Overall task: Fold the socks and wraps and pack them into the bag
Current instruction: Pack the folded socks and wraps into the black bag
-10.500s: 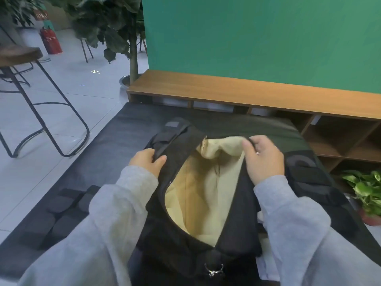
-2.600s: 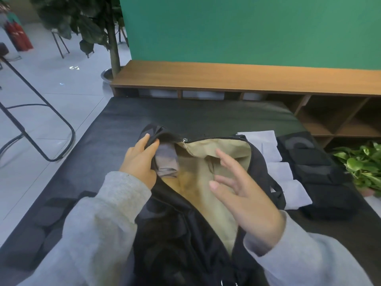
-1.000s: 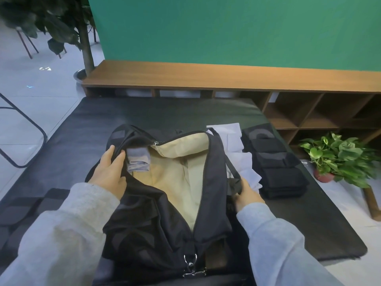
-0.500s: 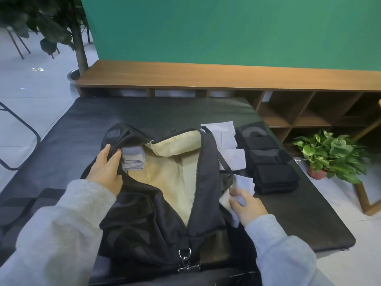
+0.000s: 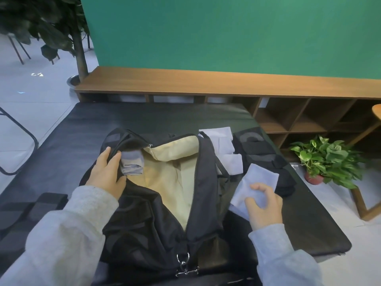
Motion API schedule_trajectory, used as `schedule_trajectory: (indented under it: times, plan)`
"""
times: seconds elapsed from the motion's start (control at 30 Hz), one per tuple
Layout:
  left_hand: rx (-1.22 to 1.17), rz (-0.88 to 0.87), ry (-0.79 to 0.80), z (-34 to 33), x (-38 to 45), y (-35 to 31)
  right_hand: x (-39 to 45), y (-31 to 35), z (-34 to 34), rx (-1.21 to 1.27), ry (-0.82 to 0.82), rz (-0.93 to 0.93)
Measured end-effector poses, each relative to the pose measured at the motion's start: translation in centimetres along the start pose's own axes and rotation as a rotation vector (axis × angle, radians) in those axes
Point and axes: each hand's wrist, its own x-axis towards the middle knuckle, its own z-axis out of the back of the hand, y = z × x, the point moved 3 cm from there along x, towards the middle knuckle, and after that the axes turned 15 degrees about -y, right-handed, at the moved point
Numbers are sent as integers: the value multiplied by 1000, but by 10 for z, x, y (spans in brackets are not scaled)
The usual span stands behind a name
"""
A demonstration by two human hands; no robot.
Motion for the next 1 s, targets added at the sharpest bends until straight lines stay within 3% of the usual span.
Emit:
schedule_trajectory:
  times: [0.27, 0.53, 0.77, 0.9, 1.0]
  plan:
    - [-134, 57, -210, -4, 11, 0, -21, 85, 12, 192, 122, 184]
    - [-154, 43, -151, -2, 26, 2, -59, 126, -33, 349, 371, 342]
    - [-197, 16, -64, 7, 28, 6, -83, 104, -123, 85, 625, 234]
    - [-228, -12, -47, 8, 31, 12, -82, 84, -168, -81, 649, 83]
    - [-256, -43, -43, 10, 31, 14, -80, 74, -187, -72, 657, -37]
